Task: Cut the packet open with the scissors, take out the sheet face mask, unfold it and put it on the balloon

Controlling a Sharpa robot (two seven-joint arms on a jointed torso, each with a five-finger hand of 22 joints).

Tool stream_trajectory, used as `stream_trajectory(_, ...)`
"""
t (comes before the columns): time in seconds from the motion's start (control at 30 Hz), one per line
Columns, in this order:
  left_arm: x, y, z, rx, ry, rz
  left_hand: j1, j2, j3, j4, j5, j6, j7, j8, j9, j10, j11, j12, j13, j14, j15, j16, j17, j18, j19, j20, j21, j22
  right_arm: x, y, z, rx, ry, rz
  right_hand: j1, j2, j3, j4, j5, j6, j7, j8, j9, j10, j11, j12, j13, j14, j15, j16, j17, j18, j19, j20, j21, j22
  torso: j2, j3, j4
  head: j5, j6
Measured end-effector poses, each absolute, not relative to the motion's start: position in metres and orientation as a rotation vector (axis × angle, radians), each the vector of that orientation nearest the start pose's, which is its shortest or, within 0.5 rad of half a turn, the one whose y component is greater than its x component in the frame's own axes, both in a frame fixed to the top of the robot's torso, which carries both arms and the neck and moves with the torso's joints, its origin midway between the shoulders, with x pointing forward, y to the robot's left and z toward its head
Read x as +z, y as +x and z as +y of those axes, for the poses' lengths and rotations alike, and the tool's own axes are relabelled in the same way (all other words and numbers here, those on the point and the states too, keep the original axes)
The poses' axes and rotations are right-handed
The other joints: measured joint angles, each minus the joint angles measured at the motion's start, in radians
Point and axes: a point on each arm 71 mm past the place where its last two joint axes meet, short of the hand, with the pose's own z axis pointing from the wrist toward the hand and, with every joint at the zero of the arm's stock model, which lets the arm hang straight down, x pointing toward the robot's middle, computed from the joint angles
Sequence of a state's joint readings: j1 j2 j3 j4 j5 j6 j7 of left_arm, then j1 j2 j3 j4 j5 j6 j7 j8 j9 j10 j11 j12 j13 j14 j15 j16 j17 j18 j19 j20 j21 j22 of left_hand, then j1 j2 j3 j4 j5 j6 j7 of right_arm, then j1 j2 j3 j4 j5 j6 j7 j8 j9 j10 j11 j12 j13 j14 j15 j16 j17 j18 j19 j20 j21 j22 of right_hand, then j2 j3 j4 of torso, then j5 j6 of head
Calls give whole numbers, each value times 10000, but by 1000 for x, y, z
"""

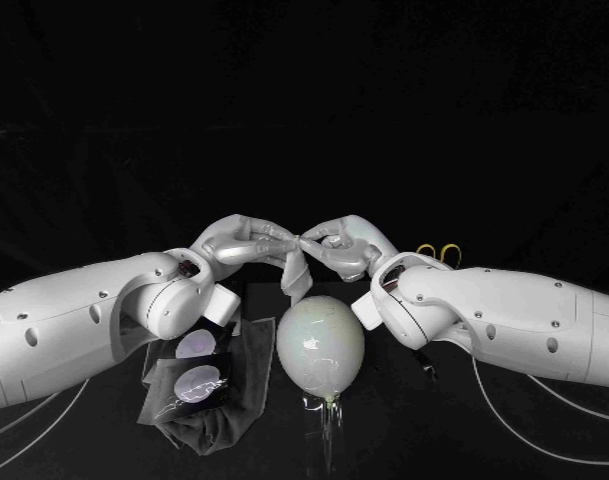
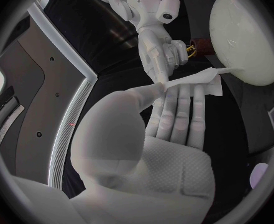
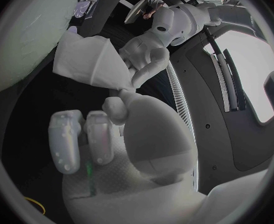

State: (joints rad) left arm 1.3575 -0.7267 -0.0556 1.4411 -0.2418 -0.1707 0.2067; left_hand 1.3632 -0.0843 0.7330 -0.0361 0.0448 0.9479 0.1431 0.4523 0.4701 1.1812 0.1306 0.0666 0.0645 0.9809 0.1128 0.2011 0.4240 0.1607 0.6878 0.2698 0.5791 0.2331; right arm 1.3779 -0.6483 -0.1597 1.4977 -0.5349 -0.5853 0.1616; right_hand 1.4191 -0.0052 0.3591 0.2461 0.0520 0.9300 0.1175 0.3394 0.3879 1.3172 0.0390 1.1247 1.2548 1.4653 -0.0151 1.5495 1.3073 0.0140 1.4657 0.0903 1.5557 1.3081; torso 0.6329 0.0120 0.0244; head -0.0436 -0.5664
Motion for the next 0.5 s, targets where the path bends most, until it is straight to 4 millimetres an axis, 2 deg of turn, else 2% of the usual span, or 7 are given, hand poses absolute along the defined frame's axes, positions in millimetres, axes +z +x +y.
stream_trajectory(0.1,-118,519,161,-15417,-7334,16433,-16,14,0,0,0,-48,-18,1,6,0,0,0,0,0,0,0,0,0,-34,34,0,13,-131,504,-125,12138,5185,14918,116,-36,23,-141,0,169,-65,101,42,51,-50,47,58,6,-67,0,1,-1,-13,12,31,0,0,0,0,-6,-11)
stream_trajectory(0.27,-118,519,161,-15455,-7314,16483,-30,26,-1,0,-1,-71,-1,1,127,0,0,0,0,0,1,0,-10,0,-34,35,55,23,-130,505,-127,12131,5319,14813,371,-186,58,-438,-40,544,-263,508,211,112,10,462,358,-3,-231,55,3,0,23,-137,107,-1,1,2,0,-7,-18)
stream_trajectory(0.5,-118,519,160,-15491,-7290,16518,-31,25,39,-42,-6,-91,-15,1,126,0,0,0,1,0,1,0,-10,0,-34,35,97,54,-129,505,-128,12080,5482,14558,502,-267,191,-660,-93,575,-294,945,273,223,119,966,554,-38,-337,141,8,0,3,-295,107,-4,1,2,-1,4,-20)
